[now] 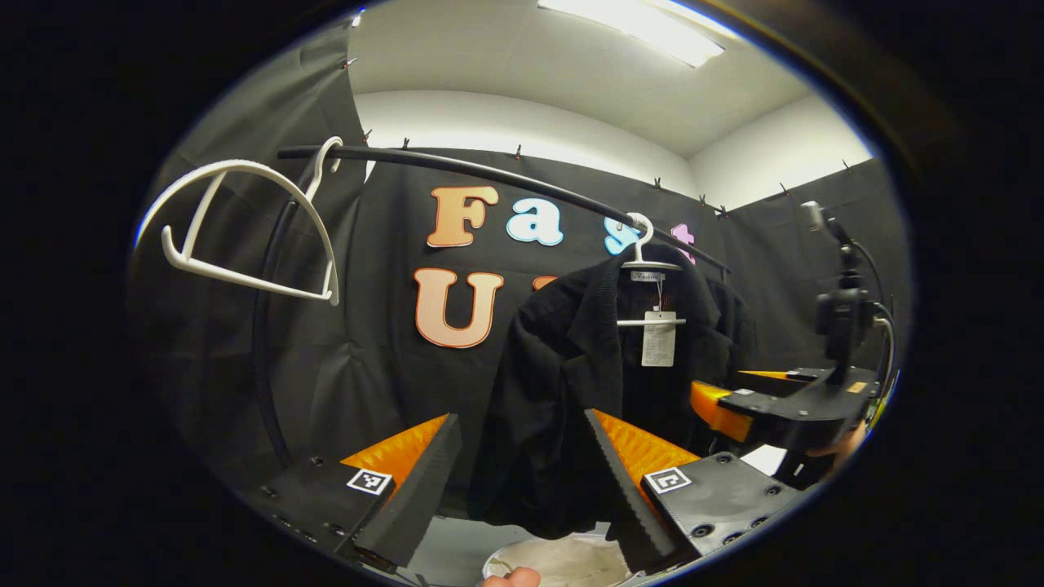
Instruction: Grasp the clothes on the hanger with both hands and then place them into the laundry hamper below.
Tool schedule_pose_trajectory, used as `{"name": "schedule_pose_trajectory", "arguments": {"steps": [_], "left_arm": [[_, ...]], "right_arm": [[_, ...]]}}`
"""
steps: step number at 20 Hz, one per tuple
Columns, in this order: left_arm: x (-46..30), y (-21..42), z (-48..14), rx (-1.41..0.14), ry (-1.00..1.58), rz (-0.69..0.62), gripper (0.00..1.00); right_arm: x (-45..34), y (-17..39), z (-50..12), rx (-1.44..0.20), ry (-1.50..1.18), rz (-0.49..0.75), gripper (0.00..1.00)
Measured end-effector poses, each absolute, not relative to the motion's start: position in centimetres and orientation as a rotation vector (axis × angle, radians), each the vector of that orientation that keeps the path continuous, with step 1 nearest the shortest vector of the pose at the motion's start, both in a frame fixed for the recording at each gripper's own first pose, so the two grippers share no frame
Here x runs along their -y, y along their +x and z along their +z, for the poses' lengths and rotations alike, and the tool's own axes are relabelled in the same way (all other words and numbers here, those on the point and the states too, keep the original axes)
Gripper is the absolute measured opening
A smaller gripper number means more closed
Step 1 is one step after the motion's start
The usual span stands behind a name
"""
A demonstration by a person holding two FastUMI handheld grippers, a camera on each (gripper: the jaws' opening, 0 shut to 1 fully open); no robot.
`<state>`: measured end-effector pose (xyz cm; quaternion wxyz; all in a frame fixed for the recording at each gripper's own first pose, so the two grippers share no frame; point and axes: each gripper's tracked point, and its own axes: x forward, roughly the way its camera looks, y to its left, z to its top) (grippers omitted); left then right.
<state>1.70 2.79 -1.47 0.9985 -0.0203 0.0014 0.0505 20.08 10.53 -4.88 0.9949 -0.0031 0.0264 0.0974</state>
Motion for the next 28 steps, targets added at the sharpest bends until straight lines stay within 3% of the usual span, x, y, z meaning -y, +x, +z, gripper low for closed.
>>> {"name": "schedule_pose_trajectory", "arguments": {"steps": [8, 10, 11, 12, 13, 14, 15, 17, 18, 21, 22, 23, 25, 26, 27, 28], "left_arm": [[-5.0, 0.8, -1.7, -0.011, -0.011, 0.132, 0.96], [-5.4, 0.9, -1.7, -0.007, 0.006, 0.139, 0.93], [-5.5, 1.1, -1.8, -0.008, 0.009, 0.138, 0.96], [-5.3, 1.4, -2.0, -0.010, 0.008, 0.131, 0.96], [-5.0, 1.7, -2.1, -0.013, 0.002, 0.119, 0.96], [-4.5, 2.2, -2.2, -0.015, -0.007, 0.103, 0.96], [-3.8, 2.6, -2.3, -0.017, -0.016, 0.084, 0.96], [-2.1, 3.8, -2.4, -0.018, -0.033, 0.038, 0.96], [-1.1, 4.6, -2.3, -0.017, -0.042, 0.012, 0.96], [1.9, 7.8, -2.5, -0.016, -0.052, -0.051, 1.00], [2.9, 9.1, -2.7, -0.018, -0.056, -0.063, 1.00], [3.9, 10.4, -2.7, -0.016, -0.063, -0.072, 0.97], [5.8, 13.4, -3.1, -0.016, -0.083, -0.084, 0.94], [6.5, 14.9, -3.4, -0.017, -0.078, -0.068, 1.00], [7.0, 16.5, -3.6, -0.005, -0.060, -0.049, 0.97], [7.7, 17.8, -3.6, 0.010, -0.040, -0.035, 1.00]], "right_arm": [[-8.3, 28.2, -11.2, -0.131, -0.116, 0.058, 0.93], [-6.7, 28.4, -10.3, -0.118, -0.099, 0.018, 0.61], [-6.0, 28.3, -10.0, -0.118, -0.081, 0.006, 0.46], [-5.4, 27.9, -9.9, -0.122, -0.060, 0.005, 0.40], [-5.1, 27.4, -9.6, -0.123, -0.045, 0.009, 0.28], [-4.8, 27.0, -9.1, -0.116, -0.039, 0.007, 0.35], [-4.4, 26.6, -8.6, -0.108, -0.041, 0.006, 0.17], [-3.7, 25.2, -7.3, -0.084, -0.056, 0.016, 0.06], [-3.3, 24.3, -6.5, -0.066, -0.070, 0.023, 0.13], [-2.6, 21.7, -4.1, -0.008, -0.105, 0.049, 0.10], [-2.4, 21.3, -3.5, 0.002, -0.108, 0.060, 0.02], [-2.1, 20.8, -3.0, 0.011, -0.106, 0.068, 0.08], [-1.5, 20.3, -2.6, 0.010, -0.103, 0.072, 0.08], [-1.4, 20.2, -2.4, 0.013, -0.097, 0.075, 0.08], [-1.5, 20.1, -2.2, 0.019, -0.087, 0.084, 0.08], [-1.7, 20.0, -2.2, 0.019, -0.080, 0.095, 0.08]]}}
